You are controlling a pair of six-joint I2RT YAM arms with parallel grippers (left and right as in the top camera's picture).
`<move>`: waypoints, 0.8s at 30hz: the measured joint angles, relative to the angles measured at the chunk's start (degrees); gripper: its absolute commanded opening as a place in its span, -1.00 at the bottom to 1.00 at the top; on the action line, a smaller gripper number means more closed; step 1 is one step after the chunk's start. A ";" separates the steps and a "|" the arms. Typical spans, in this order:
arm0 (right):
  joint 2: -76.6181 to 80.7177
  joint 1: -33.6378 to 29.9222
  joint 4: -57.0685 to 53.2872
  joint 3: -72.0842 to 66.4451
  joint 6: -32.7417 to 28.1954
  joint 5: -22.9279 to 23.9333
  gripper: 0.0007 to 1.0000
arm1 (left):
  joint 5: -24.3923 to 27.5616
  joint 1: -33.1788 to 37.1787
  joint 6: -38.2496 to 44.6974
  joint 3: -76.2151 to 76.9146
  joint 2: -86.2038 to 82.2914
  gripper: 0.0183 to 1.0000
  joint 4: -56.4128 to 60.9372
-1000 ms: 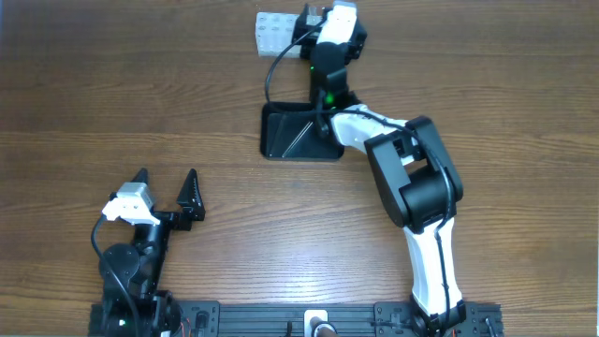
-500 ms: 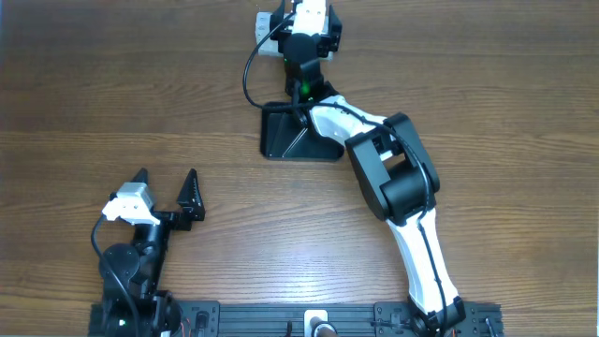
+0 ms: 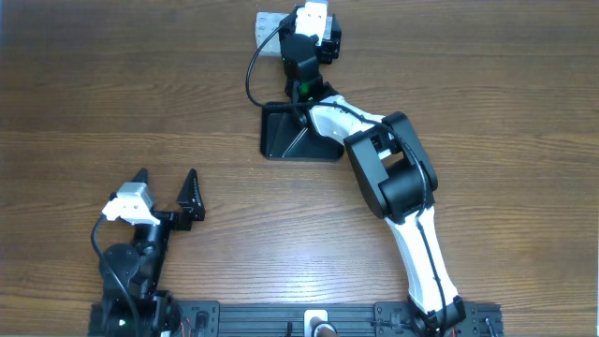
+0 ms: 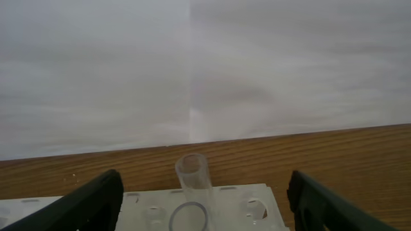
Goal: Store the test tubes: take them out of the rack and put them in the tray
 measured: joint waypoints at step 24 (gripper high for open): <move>0.00 0.00 -4.24 0.11 0.00 0.44 0.01 | -0.02 0.00 0.00 0.00 0.00 1.00 0.00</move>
